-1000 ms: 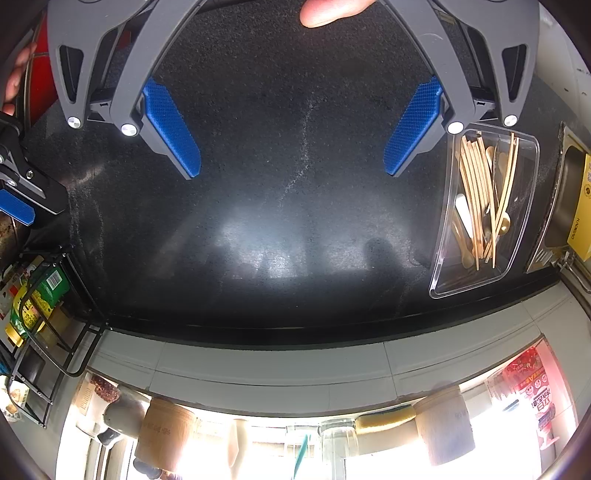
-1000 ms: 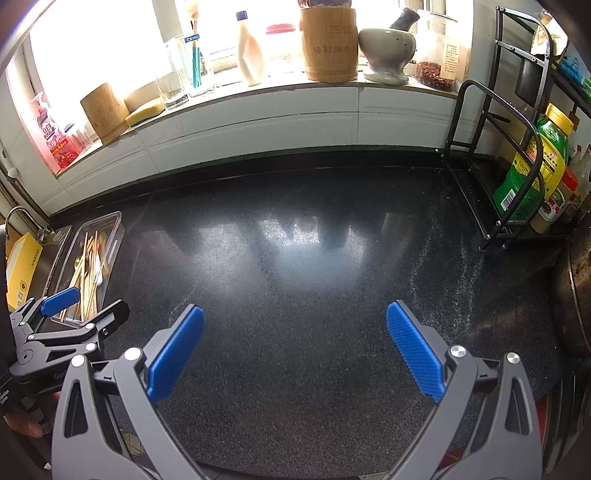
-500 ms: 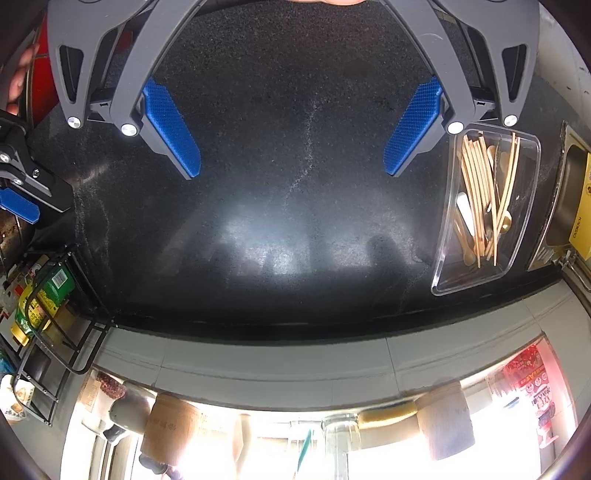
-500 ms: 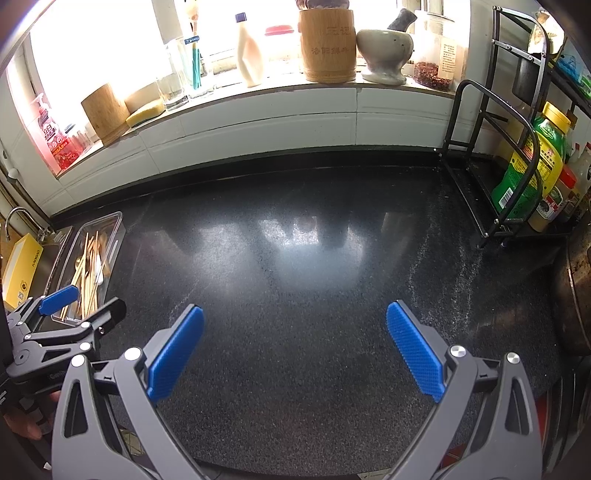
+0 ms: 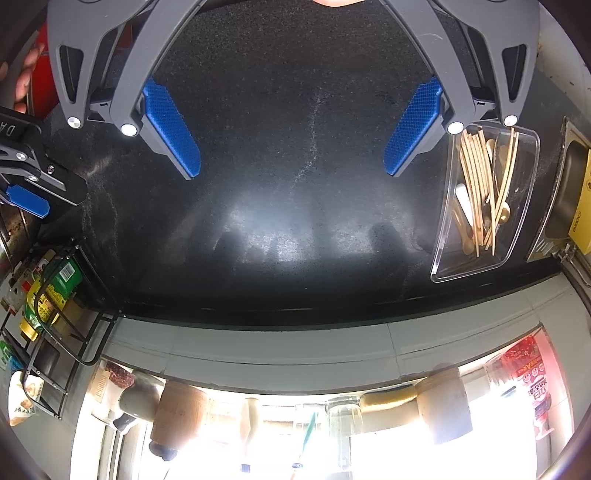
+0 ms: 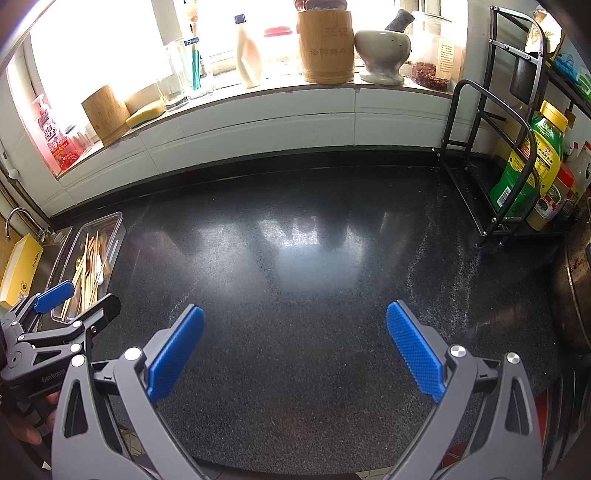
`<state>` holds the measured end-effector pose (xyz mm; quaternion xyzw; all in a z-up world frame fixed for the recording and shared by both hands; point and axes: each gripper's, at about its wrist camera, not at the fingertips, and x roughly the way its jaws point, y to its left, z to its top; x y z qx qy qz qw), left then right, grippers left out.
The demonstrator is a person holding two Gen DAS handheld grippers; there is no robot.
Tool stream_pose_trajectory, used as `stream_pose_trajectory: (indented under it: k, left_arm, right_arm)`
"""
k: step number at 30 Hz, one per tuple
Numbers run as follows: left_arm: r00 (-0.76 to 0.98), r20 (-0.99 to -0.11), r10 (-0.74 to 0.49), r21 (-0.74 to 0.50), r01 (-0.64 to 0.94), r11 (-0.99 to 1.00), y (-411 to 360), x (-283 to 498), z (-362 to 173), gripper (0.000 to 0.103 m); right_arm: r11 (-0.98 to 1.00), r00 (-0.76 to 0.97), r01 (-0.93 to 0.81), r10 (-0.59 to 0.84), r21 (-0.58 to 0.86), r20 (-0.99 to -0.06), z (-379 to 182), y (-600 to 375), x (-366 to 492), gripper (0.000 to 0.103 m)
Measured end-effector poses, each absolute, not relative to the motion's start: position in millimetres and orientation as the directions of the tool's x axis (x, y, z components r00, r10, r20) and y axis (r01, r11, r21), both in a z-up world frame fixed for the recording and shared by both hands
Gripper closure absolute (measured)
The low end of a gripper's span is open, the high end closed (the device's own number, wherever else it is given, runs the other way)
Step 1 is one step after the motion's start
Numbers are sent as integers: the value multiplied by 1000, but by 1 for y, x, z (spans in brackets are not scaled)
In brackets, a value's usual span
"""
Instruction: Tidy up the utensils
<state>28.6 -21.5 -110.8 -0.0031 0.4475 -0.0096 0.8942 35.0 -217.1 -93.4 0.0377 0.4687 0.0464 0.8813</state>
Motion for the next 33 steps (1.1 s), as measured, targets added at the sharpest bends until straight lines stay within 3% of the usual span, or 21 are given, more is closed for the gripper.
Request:
stream_pose_trajectory:
  k: [33]
  left_arm:
    - [565,-825,-6,-11,-6,1000,-18,25,-115,6]
  right_arm:
    - [993,570,-43,113,107,-814,-88,-214,20,7]
